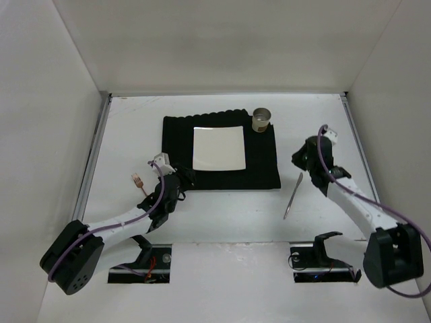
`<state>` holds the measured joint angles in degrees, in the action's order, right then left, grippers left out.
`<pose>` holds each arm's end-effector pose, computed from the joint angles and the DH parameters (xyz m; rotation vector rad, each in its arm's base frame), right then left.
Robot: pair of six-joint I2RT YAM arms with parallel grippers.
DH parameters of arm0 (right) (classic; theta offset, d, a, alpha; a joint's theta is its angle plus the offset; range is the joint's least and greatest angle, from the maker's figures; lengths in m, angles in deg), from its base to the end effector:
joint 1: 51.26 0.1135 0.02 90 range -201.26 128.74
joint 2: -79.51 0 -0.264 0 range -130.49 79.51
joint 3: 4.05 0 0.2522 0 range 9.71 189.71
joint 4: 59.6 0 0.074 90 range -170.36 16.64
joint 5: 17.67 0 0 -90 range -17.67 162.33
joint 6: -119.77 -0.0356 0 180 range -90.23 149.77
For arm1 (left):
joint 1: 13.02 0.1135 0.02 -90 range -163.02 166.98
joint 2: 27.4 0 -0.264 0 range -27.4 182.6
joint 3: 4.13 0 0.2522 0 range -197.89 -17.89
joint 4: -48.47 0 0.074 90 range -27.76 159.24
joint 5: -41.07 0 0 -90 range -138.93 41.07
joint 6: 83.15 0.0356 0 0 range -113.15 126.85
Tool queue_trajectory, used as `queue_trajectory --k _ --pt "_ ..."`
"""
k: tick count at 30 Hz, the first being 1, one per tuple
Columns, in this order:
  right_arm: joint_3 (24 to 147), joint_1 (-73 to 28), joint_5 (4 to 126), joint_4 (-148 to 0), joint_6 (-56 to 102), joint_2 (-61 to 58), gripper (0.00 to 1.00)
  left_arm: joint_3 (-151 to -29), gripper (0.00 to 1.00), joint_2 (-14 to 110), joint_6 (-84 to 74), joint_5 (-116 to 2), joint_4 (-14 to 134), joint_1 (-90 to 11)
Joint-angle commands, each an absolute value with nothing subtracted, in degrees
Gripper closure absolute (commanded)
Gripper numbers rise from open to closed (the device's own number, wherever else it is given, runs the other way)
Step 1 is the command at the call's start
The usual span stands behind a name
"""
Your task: Set the dinner table for one person
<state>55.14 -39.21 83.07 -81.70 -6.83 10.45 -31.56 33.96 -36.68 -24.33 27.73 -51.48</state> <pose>0.2621 0.0492 0.2591 0.5614 2.0577 0.3042 0.1707 -0.1167 0.1802 -0.3902 1.7834 -0.6395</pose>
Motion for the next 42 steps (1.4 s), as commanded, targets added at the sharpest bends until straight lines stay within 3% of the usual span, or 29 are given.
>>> queue_trajectory --k 1,6,10,18,23,29,35,42 --pt "43.9 -37.2 89.8 -80.9 -11.8 17.9 0.85 -32.7 0.62 32.0 -36.8 -24.2 27.4 -51.1" --pt "35.9 -32.2 92.3 -91.8 -16.7 28.3 0.84 -32.6 0.62 31.4 -36.8 -24.3 27.5 -51.1" --pt "34.6 -25.2 95.4 -97.8 -23.1 32.9 0.71 -32.7 0.62 31.5 -37.0 -24.9 27.5 -51.0" --pt "38.5 -22.2 97.2 -102.3 -25.7 19.2 0.74 -32.1 0.62 30.5 -37.4 -25.6 27.5 -49.6" --pt "41.3 -17.1 104.0 -110.1 -31.7 18.5 0.74 -32.0 0.62 30.8 -37.8 -25.9 27.5 -49.1" --pt "42.4 -15.7 102.7 -109.0 -31.1 21.0 0.70 -32.3 0.62 32.5 -38.3 -26.7 27.2 -48.9" --pt "42.1 -18.1 104.9 -114.5 -32.0 23.7 0.69 -32.0 0.61 31.5 -38.4 -26.7 27.4 -48.3" --pt "43.6 -18.2 105.6 -116.3 -33.0 18.3 0.65 -32.0 0.61 31.1 -38.5 -27.0 27.5 -48.1"
